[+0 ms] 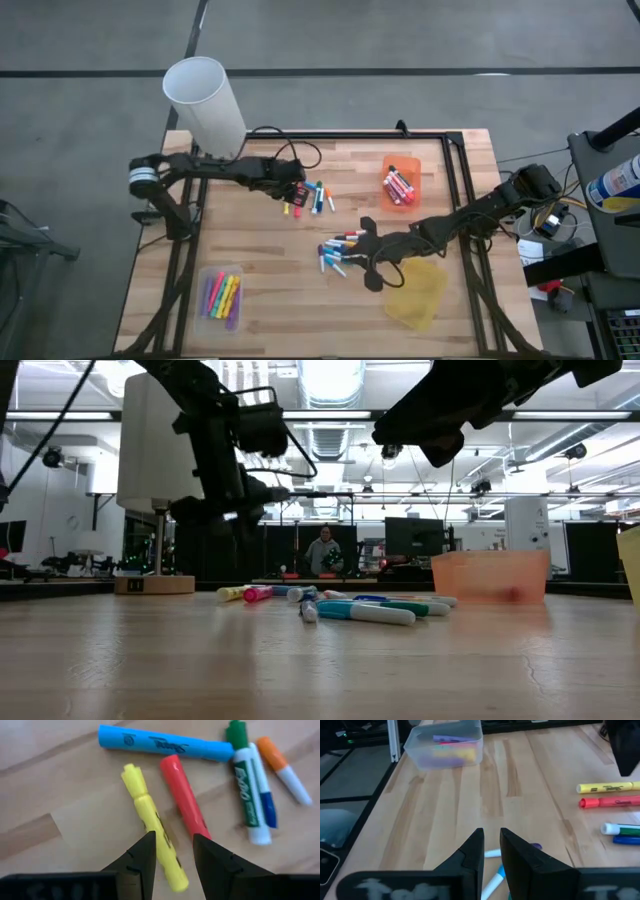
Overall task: Pick & Place Markers
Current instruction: Put the yellow marker pen into the transparent bin
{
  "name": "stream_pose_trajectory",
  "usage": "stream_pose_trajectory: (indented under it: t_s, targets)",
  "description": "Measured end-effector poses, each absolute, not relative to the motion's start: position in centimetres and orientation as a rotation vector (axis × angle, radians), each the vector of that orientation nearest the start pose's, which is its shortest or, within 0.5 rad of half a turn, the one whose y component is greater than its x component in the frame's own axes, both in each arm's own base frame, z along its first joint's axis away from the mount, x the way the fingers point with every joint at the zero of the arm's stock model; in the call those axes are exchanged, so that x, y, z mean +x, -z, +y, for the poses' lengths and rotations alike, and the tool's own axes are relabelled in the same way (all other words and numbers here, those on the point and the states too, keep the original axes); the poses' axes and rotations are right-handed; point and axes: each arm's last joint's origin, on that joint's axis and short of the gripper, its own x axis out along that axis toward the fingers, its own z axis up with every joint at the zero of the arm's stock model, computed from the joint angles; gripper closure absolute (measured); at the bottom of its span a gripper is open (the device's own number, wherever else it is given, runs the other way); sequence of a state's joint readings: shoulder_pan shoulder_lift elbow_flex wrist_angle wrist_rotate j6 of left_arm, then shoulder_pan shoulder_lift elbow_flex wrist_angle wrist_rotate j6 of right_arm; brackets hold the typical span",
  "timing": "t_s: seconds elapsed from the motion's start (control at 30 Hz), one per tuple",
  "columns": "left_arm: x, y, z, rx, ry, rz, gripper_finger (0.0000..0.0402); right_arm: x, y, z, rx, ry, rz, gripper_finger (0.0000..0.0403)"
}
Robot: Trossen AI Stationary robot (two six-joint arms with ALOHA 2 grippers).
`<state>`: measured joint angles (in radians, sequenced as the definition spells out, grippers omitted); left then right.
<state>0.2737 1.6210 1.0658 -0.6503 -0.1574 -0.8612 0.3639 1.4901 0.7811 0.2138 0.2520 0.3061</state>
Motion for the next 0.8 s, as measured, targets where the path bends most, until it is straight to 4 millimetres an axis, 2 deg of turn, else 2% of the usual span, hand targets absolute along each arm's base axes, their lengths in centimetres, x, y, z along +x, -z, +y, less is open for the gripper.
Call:
stream_pose_trajectory:
  t_s: [0.33, 0.53, 0.8]
  targets:
    - [30.5, -17.9, 10.2, -0.772, -0.98, 0.957, 0.0275, 28.9, -20.7, 10.6, 0.13, -0.054, 0.484, 0.0346]
    - [30.8, -16.2, 10.2, -0.817, -0.973, 1.016, 0.0275, 28.8, -20.7, 11.1, 0.126, -0.068, 0.485, 0.0346]
    - [31.0, -15.4, 10.1, -0.826, -0.969, 1.053, 0.0279, 28.7, -20.7, 11.1, 0.115, -0.073, 0.484, 0.0346]
